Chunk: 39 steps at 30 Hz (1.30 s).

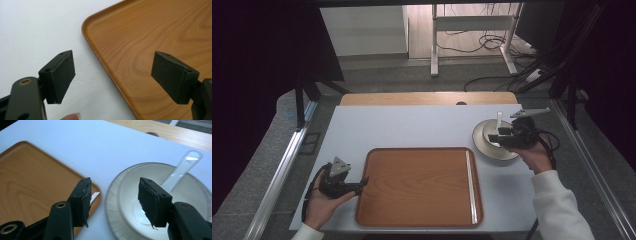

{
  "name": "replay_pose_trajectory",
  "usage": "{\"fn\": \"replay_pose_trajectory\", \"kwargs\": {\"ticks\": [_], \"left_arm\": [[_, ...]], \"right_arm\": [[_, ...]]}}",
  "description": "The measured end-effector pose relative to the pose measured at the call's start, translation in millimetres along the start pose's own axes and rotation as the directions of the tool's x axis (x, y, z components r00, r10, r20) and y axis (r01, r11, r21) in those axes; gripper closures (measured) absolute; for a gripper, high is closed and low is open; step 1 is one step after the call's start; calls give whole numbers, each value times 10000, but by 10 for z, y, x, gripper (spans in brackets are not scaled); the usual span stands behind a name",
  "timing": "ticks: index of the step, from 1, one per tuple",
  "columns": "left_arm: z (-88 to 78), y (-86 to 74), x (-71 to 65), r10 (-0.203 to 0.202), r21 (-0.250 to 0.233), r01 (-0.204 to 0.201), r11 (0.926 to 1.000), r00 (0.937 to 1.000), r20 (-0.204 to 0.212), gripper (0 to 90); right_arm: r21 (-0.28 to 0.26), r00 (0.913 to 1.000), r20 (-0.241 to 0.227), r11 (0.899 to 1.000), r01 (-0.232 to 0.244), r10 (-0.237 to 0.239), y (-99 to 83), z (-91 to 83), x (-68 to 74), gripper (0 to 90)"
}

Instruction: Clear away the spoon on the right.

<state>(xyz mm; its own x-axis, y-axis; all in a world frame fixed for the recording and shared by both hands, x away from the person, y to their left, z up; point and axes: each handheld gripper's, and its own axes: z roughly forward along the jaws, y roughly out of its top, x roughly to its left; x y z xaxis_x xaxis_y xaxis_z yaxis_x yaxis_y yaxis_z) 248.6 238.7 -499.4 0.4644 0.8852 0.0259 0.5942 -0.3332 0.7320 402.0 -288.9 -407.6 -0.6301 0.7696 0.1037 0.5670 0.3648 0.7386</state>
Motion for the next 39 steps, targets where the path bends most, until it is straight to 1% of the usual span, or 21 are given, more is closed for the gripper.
{"fn": "replay_pose_trajectory", "kwargs": {"ticks": [3,6,8,10,16,19,24,26,28,32,36,37,39], "left_arm": [[11,-3,-1,-35,-3,35,10000,10000,-9,188],[13,-4,0,-1,56,1,10000,10000,18,188],[18,-6,0,-54,25,54,10000,10000,25,188],[18,-6,2,-61,25,61,10000,10000,16,188],[18,-9,6,-51,69,50,10000,10000,27,188],[22,-11,12,-48,89,48,9999,10000,41,188],[26,-19,21,-68,111,68,9999,10000,52,188],[27,-19,24,-69,114,69,9999,10000,56,188],[25,-20,26,-57,108,56,9999,10000,46,188],[31,-22,36,-111,111,110,9999,9999,41,188],[34,-25,47,-94,154,93,9998,9999,35,188],[32,-25,48,-86,149,85,9999,10000,33,188],[30,-25,49,-82,142,81,9999,10000,29,188]], "right_arm": [[-4,9990,-230,9992,-395,394,46,31,-143,435],[34,9981,-73,9981,-612,612,84,66,-252,432],[51,9973,19,9973,-729,729,104,90,-320,432],[75,9968,166,9969,-783,782,125,108,-377,432],[-109,9922,398,9930,-1179,1183,201,182,-567,433],[-15,9903,528,9917,-1286,1285,227,227,-628,434],[42,9862,583,9878,-1555,1550,247,329,-729,437],[71,9840,642,9859,-1670,1662,245,374,-764,438],[105,9798,693,9820,-1887,1875,228,430,-820,441],[79,9752,818,9783,-2071,2058,213,496,-914,460],[-71,9729,705,9754,-2204,2203,243,529,-974,488],[-73,9730,620,9749,-2223,2224,254,539,-983,494],[22,9729,678,9751,-2215,2209,273,566,-990,508]]}}
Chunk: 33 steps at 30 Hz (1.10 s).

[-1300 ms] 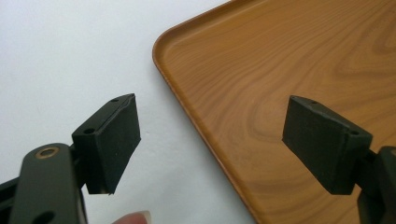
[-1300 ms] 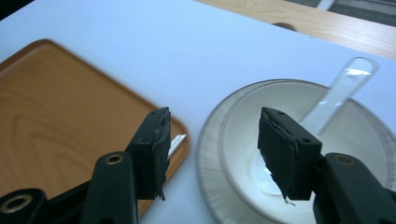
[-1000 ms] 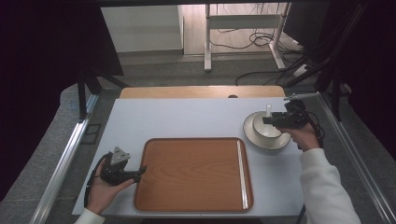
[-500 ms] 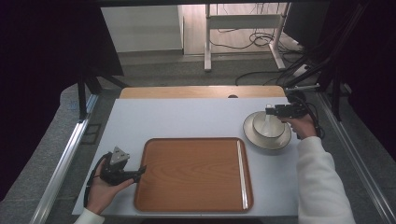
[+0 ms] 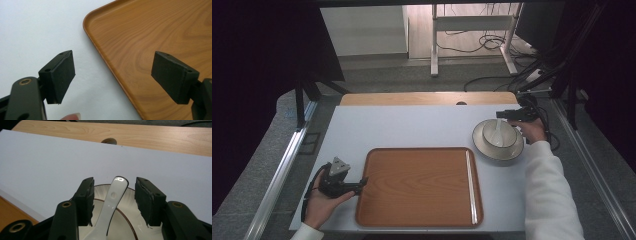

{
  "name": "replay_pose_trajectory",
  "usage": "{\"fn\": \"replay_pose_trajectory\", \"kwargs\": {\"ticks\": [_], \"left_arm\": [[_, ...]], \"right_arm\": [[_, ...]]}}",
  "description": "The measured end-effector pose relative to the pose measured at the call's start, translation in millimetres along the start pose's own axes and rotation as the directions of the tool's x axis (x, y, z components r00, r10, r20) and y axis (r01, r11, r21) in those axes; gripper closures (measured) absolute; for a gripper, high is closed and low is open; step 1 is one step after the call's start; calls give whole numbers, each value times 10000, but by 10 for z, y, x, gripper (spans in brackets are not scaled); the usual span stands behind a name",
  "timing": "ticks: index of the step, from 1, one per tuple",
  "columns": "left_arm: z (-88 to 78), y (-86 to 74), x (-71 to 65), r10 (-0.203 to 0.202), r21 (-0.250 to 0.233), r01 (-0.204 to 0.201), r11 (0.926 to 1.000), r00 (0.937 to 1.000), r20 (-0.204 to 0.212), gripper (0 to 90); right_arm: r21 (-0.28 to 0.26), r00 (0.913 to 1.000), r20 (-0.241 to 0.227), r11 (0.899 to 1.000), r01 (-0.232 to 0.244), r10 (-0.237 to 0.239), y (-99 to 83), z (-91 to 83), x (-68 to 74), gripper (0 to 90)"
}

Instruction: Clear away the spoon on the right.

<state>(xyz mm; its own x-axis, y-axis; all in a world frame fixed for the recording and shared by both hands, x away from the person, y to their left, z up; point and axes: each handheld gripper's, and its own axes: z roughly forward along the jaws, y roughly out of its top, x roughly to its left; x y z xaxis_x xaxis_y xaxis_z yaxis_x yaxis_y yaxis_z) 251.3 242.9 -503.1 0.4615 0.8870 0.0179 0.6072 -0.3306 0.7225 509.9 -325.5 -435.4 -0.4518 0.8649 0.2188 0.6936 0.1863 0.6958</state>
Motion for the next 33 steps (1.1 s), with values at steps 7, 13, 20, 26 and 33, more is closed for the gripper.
{"fn": "replay_pose_trajectory", "kwargs": {"ticks": [7,13,20,26,33], "left_arm": [[-3,-8,9,-89,-101,88,9999,9999,-105,190],[-3,-10,11,-82,-85,81,9999,9999,-122,190],[-5,-15,28,-50,-13,50,10000,9999,-112,191],[-9,-13,28,-43,0,43,10000,9999,-100,190],[-12,-9,14,-70,-44,70,10000,9999,-106,190]], "right_arm": [[270,9998,-122,9995,-180,184,-11,107,-30,568],[347,9972,-484,9979,-551,568,-25,153,-52,695],[-119,9941,-784,9970,-761,749,-25,103,-70,839],[-326,9981,-597,9993,-195,176,14,30,24,854],[-847,9979,-407,9953,472,-508,86,-152,168,858]]}}
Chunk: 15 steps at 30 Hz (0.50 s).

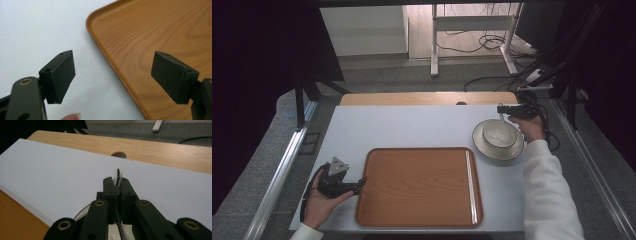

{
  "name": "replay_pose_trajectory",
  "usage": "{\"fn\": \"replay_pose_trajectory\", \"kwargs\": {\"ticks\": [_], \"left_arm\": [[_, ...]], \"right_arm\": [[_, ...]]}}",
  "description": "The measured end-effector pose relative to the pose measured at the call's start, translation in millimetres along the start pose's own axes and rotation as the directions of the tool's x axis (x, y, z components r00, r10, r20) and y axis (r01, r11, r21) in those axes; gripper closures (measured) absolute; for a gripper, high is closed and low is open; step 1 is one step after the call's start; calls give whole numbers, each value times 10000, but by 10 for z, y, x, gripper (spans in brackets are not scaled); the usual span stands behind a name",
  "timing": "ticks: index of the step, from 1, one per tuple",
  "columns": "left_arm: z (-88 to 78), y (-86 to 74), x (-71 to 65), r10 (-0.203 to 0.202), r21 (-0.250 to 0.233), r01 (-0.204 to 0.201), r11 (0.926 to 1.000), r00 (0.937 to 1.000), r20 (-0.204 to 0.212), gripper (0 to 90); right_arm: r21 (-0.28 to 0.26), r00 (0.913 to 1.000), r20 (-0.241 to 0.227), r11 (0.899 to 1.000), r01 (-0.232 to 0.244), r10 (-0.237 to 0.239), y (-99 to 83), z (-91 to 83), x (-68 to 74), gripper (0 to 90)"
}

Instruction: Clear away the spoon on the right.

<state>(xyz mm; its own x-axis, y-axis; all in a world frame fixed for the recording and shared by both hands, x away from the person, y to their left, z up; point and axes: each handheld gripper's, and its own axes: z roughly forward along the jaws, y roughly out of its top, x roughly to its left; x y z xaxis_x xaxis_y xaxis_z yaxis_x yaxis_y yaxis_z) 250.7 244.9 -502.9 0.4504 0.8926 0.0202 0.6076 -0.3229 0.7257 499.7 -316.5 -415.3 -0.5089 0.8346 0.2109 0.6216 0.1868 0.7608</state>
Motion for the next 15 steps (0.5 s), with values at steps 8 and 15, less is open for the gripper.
{"fn": "replay_pose_trajectory", "kwargs": {"ticks": [8,15], "left_arm": [[3,-4,6,22,58,-22,10000,10000,-20,190],[-3,-3,4,46,50,-46,10000,10000,-12,190]], "right_arm": [[-473,9977,-69,9966,668,-672,95,-175,176,858],[-949,9868,-339,9835,1543,-1581,211,-350,477,858]]}}
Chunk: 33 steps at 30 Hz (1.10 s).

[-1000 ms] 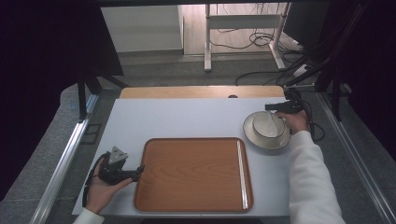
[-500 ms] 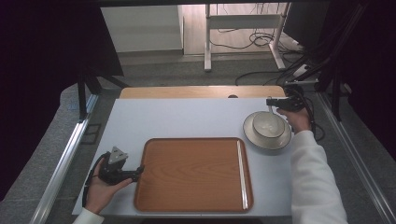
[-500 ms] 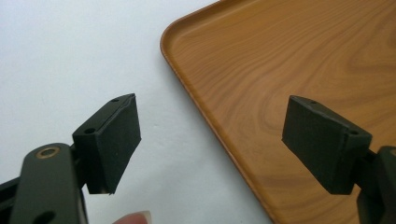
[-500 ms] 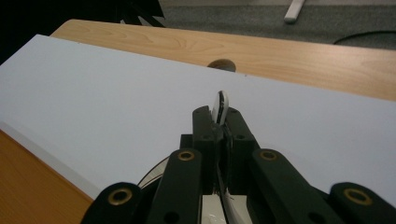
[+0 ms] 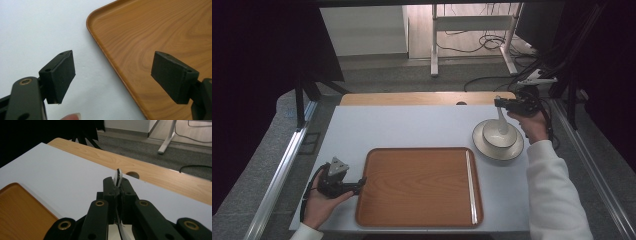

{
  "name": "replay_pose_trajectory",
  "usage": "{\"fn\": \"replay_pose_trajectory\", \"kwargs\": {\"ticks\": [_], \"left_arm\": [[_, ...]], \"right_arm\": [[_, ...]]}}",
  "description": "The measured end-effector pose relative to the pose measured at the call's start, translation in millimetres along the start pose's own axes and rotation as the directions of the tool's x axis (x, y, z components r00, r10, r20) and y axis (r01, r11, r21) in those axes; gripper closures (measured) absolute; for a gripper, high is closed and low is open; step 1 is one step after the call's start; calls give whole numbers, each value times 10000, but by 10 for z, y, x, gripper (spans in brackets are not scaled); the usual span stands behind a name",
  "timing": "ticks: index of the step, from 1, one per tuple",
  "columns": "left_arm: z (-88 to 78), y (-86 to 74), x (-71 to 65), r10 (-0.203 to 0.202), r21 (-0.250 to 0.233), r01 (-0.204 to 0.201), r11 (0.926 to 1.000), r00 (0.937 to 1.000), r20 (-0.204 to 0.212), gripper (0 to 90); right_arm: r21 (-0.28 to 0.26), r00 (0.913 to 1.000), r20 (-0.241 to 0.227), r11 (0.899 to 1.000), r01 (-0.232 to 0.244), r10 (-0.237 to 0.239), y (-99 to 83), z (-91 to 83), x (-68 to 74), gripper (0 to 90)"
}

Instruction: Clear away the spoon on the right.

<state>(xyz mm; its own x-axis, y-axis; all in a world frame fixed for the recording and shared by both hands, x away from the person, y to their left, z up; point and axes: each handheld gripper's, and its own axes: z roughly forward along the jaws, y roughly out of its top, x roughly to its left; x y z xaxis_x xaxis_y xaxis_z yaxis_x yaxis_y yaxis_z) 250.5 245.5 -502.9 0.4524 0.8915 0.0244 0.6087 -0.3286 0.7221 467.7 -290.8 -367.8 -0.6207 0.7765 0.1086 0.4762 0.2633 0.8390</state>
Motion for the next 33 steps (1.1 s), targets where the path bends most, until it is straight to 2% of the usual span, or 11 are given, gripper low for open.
{"fn": "replay_pose_trajectory", "kwargs": {"ticks": [2,8,11,17,25,33], "left_arm": [[-6,1,0,-2,-18,2,10000,10000,-2,190],[-23,4,-4,-33,-66,33,10000,10000,-5,190],[-20,3,-6,-33,-53,33,10000,10000,-9,190],[-22,4,-6,-34,-55,34,10000,10000,-5,190],[-27,7,-15,-25,-68,25,10000,10000,1,190],[-35,11,-24,-20,-91,20,10000,10000,-7,190]], "right_arm": [[19,9991,81,9992,407,-407,22,-23,75,858],[-125,9983,-361,9989,462,-467,9,-71,209,859],[-301,9945,-565,9958,862,-878,-1,-111,290,859],[-403,9856,-1050,9908,1289,-1325,-62,-185,471,859],[-160,9773,-1531,9892,1458,-1465,-190,-200,687,859],[-201,9647,-1973,9845,1741,-1746,-295,-209,882,859]]}}
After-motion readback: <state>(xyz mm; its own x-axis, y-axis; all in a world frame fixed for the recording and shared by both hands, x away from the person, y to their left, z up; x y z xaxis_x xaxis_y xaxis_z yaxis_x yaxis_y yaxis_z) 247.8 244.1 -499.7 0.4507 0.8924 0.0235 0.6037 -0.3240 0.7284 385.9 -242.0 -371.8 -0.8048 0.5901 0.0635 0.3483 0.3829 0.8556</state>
